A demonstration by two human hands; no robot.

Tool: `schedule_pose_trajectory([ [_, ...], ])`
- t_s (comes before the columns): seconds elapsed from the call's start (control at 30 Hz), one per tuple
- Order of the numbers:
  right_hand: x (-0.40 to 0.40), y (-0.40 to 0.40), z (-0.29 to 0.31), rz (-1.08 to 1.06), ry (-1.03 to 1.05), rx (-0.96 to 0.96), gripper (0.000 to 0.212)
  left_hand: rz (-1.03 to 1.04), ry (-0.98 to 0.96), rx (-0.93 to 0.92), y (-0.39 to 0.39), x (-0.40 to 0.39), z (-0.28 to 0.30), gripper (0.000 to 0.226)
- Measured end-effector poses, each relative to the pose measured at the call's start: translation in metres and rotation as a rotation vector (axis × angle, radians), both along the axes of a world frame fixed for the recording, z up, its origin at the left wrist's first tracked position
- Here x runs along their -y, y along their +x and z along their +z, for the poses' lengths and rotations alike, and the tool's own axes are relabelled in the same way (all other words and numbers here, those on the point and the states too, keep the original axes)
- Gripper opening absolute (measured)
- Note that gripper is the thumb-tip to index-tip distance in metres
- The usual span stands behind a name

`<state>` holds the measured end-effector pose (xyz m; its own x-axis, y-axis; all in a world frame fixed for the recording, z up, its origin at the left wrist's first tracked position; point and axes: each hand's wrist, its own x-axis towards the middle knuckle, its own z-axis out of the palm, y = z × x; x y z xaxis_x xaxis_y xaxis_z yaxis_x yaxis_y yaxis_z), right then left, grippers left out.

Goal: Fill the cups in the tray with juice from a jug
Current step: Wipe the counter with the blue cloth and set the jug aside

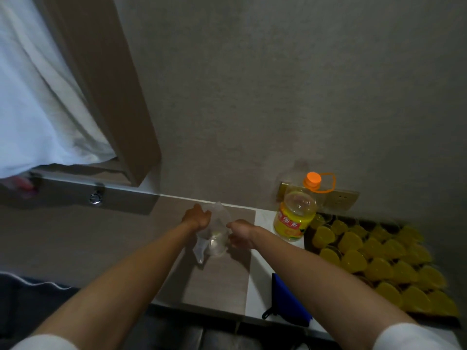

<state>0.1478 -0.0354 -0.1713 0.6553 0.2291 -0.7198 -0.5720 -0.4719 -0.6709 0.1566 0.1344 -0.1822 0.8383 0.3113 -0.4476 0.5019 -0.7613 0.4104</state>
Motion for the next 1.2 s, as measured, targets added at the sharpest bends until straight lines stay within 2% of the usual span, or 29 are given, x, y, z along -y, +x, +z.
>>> schedule_pose_trajectory([
  [0.13,-0.002,0.001,0.004,-0.016,0.007,0.079,0.016,-0.016,-0.027,0.029,0.004,0.009,-0.002,0.057],
  [0.3,0.018,0.004,0.007,-0.028,-0.023,0.096,0.033,-0.057,-0.054,0.046,0.010,0.025,-0.002,0.057],
  [0.47,0.053,0.006,0.012,-0.068,-0.060,0.060,0.031,-0.116,-0.088,0.062,0.017,0.053,0.001,0.048],
  [0.67,0.092,0.001,0.027,-0.151,-0.009,-0.055,0.049,-0.148,-0.144,0.074,0.013,0.096,0.010,0.048],
  [0.77,0.107,0.002,0.022,-0.205,0.008,-0.054,0.055,-0.158,-0.190,0.051,0.010,0.110,0.011,0.050],
  [1.07,0.149,-0.003,0.018,-0.163,-0.109,-0.027,0.040,-0.070,-0.380,-0.030,0.000,0.143,0.011,0.044],
  [1.2,0.164,-0.004,0.016,-0.167,-0.132,-0.048,0.046,-0.088,-0.415,-0.085,-0.004,0.157,0.013,0.046],
])
